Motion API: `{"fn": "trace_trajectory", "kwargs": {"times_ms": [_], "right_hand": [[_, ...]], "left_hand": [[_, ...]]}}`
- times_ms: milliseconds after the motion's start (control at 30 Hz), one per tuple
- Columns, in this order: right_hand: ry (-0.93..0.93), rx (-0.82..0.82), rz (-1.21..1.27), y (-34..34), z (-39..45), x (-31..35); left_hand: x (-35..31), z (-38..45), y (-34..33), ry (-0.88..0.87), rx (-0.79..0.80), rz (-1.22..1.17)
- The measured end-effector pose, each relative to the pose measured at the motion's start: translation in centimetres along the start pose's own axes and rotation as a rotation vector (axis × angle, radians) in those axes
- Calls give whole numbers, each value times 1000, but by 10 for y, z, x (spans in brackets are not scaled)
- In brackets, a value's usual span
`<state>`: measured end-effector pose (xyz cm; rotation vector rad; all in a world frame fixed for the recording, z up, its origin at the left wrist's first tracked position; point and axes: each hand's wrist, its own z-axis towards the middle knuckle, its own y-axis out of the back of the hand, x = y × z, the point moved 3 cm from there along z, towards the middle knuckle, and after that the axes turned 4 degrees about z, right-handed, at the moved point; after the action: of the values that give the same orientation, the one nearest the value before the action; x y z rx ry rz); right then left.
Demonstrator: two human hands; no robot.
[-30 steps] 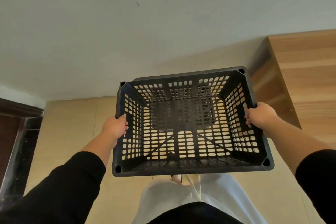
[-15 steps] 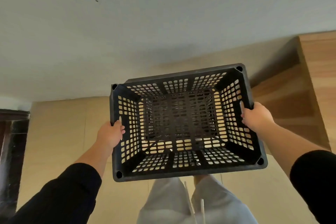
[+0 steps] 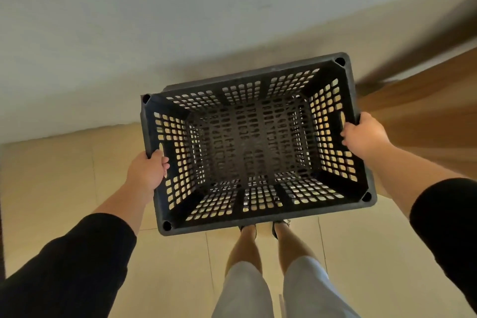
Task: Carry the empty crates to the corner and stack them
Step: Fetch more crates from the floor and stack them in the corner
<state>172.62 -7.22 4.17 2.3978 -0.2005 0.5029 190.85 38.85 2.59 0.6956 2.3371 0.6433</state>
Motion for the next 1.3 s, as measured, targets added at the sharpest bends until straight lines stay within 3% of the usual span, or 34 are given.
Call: {"fn": "trace_trajectory", "kwargs": {"times_ms": [533, 767, 967, 1300], "right_hand": [[13, -54, -291, -21, 6, -3], [-27, 77, -142, -33, 14, -13], [100, -30, -128, -32, 0, -17], [72, -51, -116, -34, -7, -11]], "left_hand": [[12, 29, -9, -28, -5, 112], [29, 31, -4, -13, -9, 54], [26, 30, -10, -59, -62, 74], [17, 29, -12, -117, -127, 163]]}}
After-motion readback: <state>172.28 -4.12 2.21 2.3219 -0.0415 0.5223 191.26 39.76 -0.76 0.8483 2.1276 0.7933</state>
